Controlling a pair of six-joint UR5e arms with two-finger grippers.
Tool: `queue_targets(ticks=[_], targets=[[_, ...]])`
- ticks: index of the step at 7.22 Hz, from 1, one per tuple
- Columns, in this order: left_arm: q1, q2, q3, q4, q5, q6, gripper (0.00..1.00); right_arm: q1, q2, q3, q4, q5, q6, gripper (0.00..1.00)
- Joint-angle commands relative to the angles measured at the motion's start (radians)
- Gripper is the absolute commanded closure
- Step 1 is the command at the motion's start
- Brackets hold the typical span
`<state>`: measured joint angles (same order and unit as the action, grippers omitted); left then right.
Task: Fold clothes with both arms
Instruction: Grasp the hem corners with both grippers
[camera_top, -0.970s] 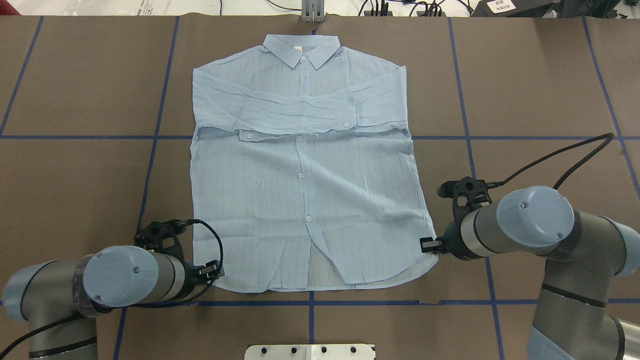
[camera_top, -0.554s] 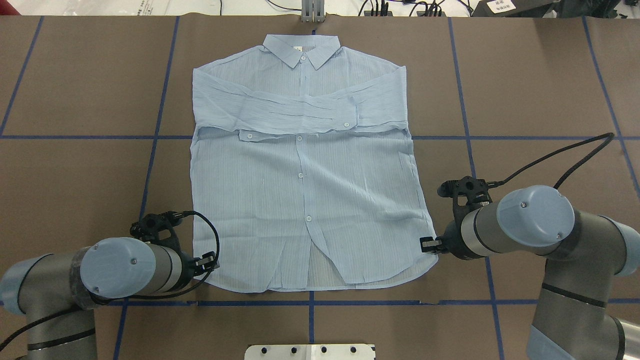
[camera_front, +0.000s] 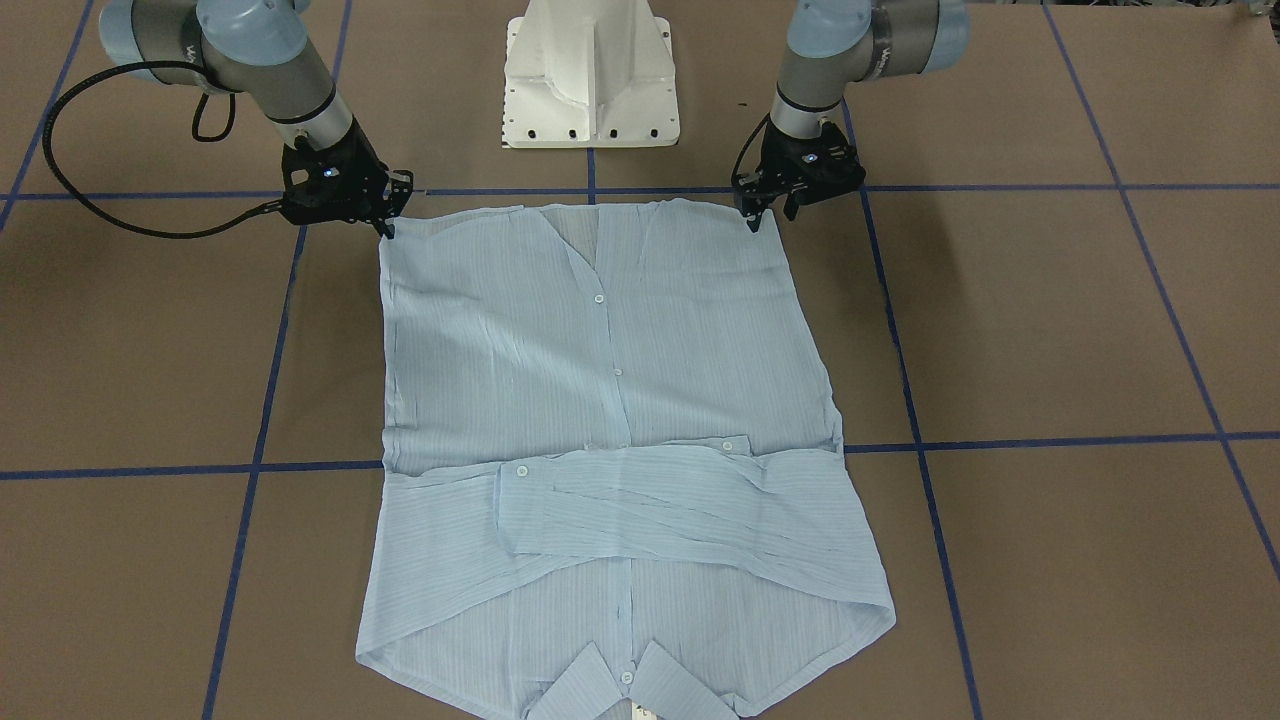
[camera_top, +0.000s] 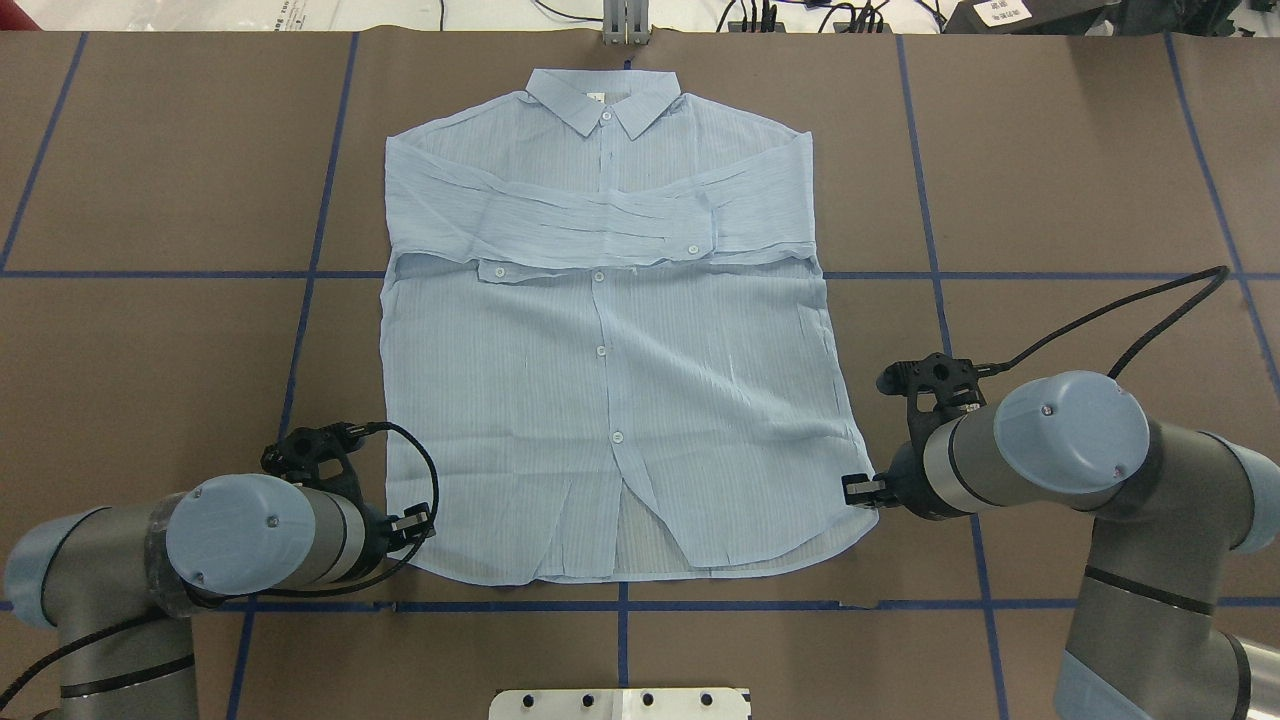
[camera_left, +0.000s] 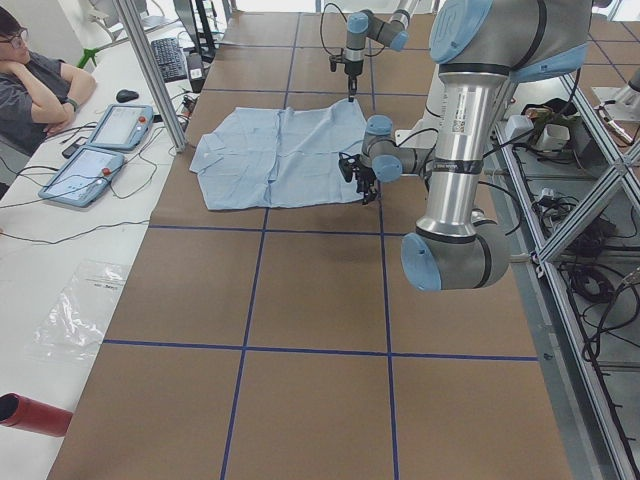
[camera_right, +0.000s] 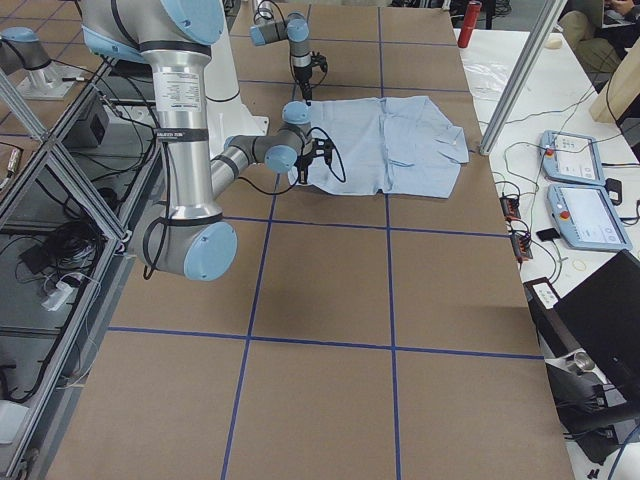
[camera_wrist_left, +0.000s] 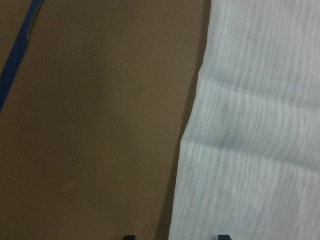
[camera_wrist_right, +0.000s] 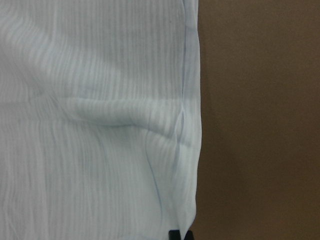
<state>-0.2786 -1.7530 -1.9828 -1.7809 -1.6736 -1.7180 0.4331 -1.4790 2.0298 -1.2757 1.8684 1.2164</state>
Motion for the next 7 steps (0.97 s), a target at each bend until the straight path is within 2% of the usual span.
queue_targets(ticks=[1, 4, 5, 6, 7], targets=[[0.002, -0.006, 0.001, 0.0, 0.0, -0.002, 0.44, 0.003, -0.003, 0.0, -0.001, 0.0, 0.0, 1.0], [0.006, -0.014, 0.009, 0.0, -0.002, -0.003, 0.46, 0.003, -0.004, -0.002, -0.001, 0.0, 0.0, 1.0], [0.006, -0.014, 0.009, 0.0, -0.002, -0.006, 0.61, 0.003, -0.004, -0.002, -0.001, 0.0, 0.0, 1.0], [0.006, -0.014, 0.009, 0.0, 0.0, -0.006, 0.83, 0.003, -0.004, 0.0, -0.001, 0.0, 0.0, 1.0], [0.003, -0.013, -0.001, 0.0, -0.002, -0.005, 1.0, 0.007, -0.003, 0.001, -0.001, 0.0, 0.0, 1.0]])
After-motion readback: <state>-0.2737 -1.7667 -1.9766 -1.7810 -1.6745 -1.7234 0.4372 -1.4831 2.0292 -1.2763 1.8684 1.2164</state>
